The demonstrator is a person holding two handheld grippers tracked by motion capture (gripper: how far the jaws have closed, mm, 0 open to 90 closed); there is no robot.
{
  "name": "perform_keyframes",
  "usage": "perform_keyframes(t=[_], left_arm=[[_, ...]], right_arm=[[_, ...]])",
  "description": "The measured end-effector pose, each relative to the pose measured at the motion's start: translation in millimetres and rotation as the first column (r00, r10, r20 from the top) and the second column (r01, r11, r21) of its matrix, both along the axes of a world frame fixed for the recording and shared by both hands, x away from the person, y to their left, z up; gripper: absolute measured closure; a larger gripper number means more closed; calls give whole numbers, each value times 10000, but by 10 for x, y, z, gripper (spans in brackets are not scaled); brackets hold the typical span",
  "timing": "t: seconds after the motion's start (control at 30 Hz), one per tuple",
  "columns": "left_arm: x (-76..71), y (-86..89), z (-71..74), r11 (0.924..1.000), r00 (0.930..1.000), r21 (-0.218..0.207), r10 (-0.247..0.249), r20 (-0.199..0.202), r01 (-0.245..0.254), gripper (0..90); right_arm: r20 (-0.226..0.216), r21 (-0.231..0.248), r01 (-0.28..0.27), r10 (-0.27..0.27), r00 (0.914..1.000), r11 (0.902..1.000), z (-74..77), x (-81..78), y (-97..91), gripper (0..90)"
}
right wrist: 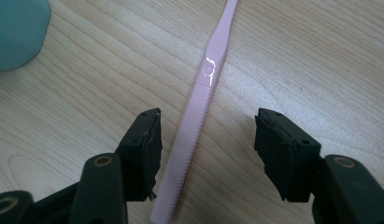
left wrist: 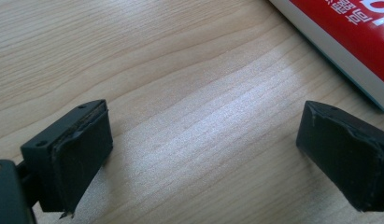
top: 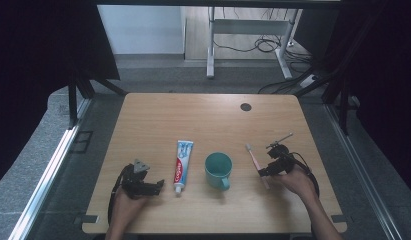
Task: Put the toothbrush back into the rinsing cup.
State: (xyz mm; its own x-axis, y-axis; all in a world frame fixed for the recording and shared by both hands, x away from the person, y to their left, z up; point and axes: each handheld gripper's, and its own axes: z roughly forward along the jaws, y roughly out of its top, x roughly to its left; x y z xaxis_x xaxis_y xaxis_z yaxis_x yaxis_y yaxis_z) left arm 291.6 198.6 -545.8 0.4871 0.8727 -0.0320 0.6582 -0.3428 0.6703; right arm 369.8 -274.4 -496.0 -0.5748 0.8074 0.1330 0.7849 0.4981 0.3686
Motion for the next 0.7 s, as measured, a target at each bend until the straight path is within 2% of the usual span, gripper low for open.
perform_keyframes(t=[0.2, 0.33, 0.7], left_arm=[[0, 0, 0, 10000, 10000, 2, 0, 0, 0, 34], [0, 0, 0, 10000, 10000, 4, -1, -3, 1, 34], [0, 0, 1, 10000, 10000, 7, -3, -8, 3, 34]], right_arm=[[-199, -398, -150, 142, 9997, 9991, 19, 55, 73, 446], [-515, -641, -269, 236, 9984, 9976, 33, 119, 146, 502], [-1053, -1097, -378, 262, 9941, 9932, 36, 246, 250, 573]])
